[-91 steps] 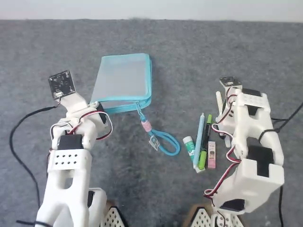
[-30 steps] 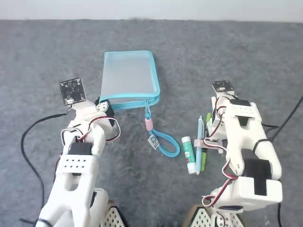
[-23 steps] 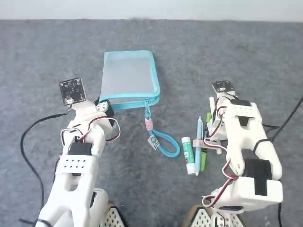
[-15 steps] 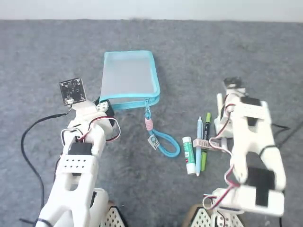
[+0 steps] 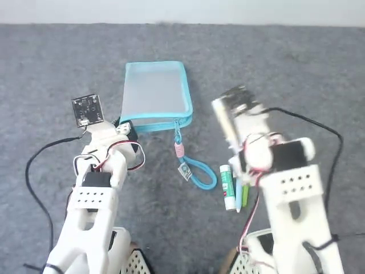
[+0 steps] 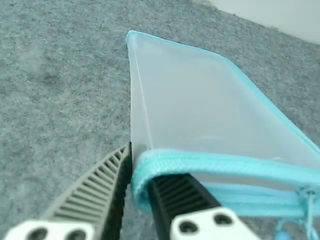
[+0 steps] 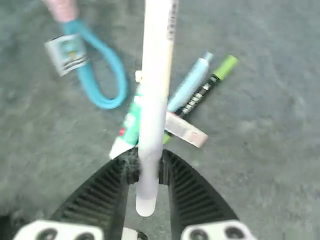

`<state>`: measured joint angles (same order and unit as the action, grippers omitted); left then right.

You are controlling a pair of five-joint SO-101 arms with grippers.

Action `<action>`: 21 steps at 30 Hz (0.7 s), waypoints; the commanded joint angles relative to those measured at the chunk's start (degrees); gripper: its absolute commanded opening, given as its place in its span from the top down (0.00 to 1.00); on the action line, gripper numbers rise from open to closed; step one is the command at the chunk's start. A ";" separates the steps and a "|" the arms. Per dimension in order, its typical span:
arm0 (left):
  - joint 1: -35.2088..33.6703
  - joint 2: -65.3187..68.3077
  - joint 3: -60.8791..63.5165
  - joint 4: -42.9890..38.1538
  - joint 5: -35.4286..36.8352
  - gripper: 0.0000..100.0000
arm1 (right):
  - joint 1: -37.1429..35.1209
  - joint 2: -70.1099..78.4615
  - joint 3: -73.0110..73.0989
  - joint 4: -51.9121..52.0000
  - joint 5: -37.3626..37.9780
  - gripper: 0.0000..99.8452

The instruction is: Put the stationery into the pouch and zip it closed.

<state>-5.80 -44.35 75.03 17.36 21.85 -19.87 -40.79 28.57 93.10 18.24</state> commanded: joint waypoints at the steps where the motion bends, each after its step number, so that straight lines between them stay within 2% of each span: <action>1: -4.04 -0.26 -0.75 -1.85 -0.44 0.99 | -10.68 -2.59 -3.25 2.07 1.58 0.99; 5: -5.80 -0.26 -0.66 -1.85 -0.44 0.99 | -16.40 -2.59 -3.25 2.33 1.93 0.99; 10: -6.33 -0.26 -0.57 -1.85 -0.53 0.99 | -17.10 -0.57 -3.25 0.57 2.64 0.99; 18: -8.88 -0.26 -0.75 -1.85 -0.53 0.99 | -23.87 6.46 -3.16 -2.68 1.67 0.99; 21: -8.62 -0.26 -0.75 -1.85 -0.53 0.99 | -24.22 6.46 -2.90 -2.42 0.88 0.99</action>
<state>-14.15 -44.35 75.03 17.36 21.85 -43.43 -33.85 28.31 91.52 19.74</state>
